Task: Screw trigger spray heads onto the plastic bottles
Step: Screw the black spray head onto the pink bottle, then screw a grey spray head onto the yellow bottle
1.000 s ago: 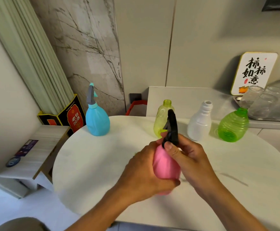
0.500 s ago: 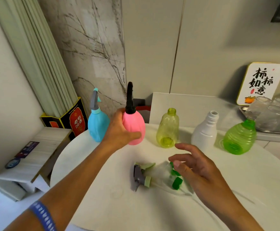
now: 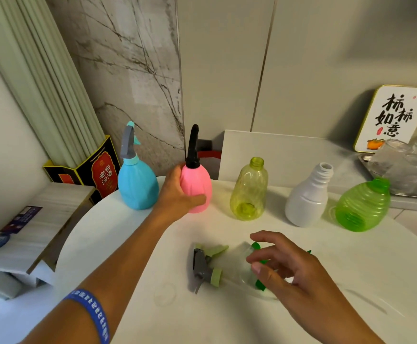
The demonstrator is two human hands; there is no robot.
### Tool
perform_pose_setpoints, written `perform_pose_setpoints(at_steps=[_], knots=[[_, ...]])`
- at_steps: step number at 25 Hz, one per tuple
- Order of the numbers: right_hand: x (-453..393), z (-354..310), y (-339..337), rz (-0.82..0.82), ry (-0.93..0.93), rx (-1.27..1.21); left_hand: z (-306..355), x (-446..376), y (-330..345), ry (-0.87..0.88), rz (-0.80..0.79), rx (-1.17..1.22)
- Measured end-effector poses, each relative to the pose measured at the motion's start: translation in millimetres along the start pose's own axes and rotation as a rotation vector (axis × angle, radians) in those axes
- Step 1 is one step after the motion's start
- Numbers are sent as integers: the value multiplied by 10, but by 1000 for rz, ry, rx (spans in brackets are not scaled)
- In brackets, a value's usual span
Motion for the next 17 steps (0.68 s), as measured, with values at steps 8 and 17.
perform_pose_setpoints(at_steps=[8, 17], knots=[[72, -93, -216, 44, 8, 393, -235, 353, -206, -296, -2, 14], [99, -231, -721, 209, 40, 397, 991, 1046, -170, 129, -52, 150]])
Point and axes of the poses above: each hand's wrist, its own x-axis away from the middle knuckle, its own y-axis out of the palm, z = x × y, the point moved 10 cm from there along -x, towards the middle knuckle, and after that the axes turned 11 degrees about -x, right-handed, at the moved point
